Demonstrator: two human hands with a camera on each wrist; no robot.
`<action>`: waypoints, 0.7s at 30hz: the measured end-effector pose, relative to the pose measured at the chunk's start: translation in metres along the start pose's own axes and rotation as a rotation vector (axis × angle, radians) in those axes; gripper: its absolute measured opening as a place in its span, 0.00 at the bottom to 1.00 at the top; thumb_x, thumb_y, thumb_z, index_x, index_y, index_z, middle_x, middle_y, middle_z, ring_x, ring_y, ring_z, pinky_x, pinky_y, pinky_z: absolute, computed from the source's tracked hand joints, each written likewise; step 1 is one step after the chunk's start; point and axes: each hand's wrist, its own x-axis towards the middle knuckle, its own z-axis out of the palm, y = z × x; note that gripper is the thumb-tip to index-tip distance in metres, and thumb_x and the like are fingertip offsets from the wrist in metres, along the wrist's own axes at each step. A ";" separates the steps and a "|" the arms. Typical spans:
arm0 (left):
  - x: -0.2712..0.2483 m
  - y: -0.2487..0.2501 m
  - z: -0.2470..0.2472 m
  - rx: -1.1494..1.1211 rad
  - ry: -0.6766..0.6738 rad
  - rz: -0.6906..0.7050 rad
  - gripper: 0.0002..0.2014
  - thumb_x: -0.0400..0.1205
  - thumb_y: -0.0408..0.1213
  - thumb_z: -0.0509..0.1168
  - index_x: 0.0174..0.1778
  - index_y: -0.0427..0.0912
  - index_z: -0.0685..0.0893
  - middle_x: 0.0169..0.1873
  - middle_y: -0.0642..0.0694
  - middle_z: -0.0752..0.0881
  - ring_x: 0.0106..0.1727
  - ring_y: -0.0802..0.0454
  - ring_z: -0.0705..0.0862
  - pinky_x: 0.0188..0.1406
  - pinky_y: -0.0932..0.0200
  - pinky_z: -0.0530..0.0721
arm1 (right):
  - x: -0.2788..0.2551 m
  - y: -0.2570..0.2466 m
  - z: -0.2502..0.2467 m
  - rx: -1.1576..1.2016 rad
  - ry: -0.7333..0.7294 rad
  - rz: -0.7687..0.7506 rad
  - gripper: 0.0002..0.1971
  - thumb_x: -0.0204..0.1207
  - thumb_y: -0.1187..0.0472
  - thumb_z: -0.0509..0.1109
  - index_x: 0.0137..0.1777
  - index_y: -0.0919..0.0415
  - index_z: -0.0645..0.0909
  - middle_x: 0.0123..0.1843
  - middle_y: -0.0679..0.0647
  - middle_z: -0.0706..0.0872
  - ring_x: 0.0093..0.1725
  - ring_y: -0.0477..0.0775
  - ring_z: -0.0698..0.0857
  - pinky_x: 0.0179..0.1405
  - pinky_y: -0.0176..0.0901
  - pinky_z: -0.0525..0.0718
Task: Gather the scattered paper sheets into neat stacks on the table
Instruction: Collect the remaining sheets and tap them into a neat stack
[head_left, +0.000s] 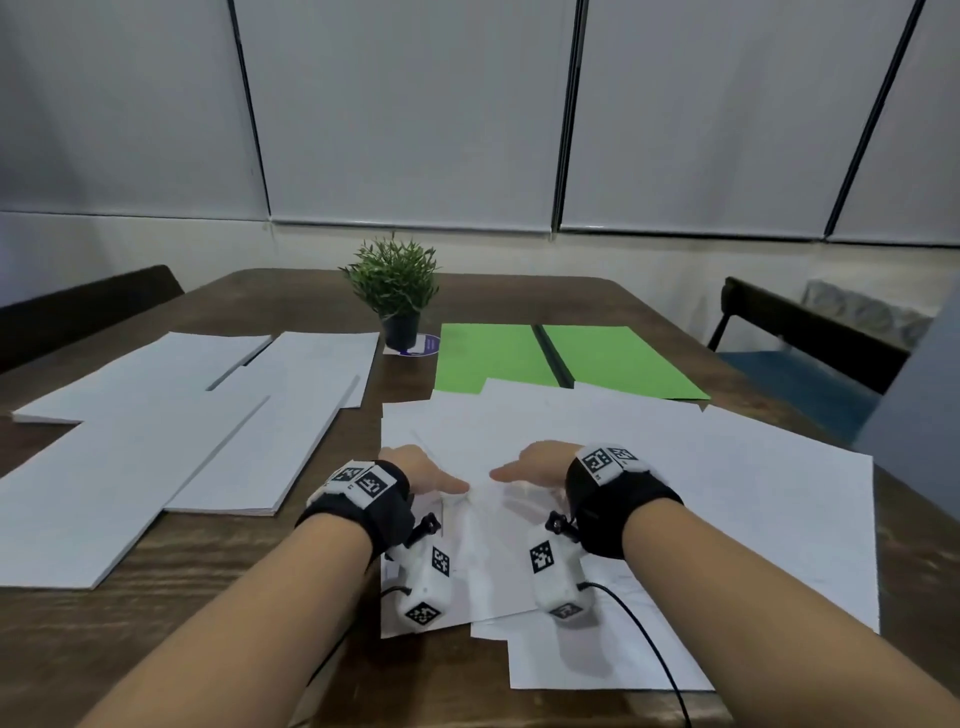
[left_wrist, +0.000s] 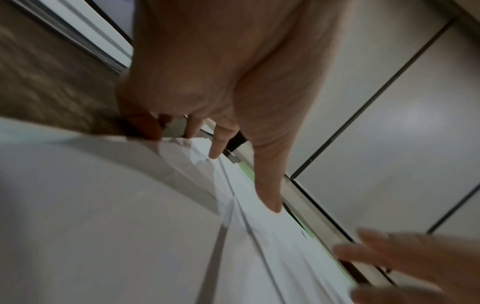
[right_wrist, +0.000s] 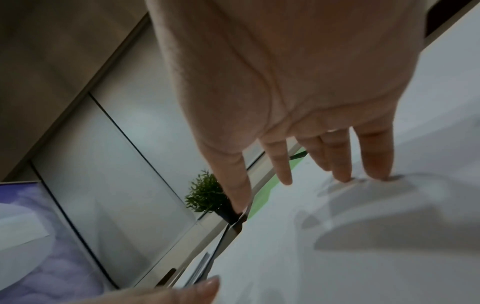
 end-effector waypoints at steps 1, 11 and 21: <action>-0.001 -0.003 -0.003 -0.023 0.017 -0.012 0.45 0.70 0.69 0.66 0.75 0.40 0.71 0.74 0.42 0.73 0.77 0.42 0.66 0.71 0.56 0.69 | 0.000 0.002 -0.005 0.038 0.025 0.009 0.36 0.74 0.33 0.65 0.73 0.58 0.74 0.75 0.54 0.76 0.71 0.60 0.76 0.62 0.47 0.73; 0.010 -0.028 -0.020 -0.383 0.034 -0.077 0.36 0.71 0.60 0.73 0.65 0.34 0.78 0.55 0.41 0.84 0.49 0.44 0.85 0.43 0.59 0.81 | -0.012 0.014 0.001 -0.038 -0.020 0.064 0.30 0.74 0.35 0.67 0.68 0.55 0.78 0.73 0.55 0.78 0.69 0.60 0.78 0.66 0.47 0.73; 0.018 -0.030 -0.027 -0.337 -0.098 -0.105 0.19 0.67 0.41 0.82 0.44 0.33 0.85 0.45 0.38 0.88 0.51 0.42 0.87 0.60 0.49 0.83 | -0.010 0.016 -0.017 0.047 0.067 0.124 0.23 0.68 0.38 0.76 0.58 0.50 0.82 0.67 0.54 0.83 0.63 0.61 0.81 0.60 0.48 0.77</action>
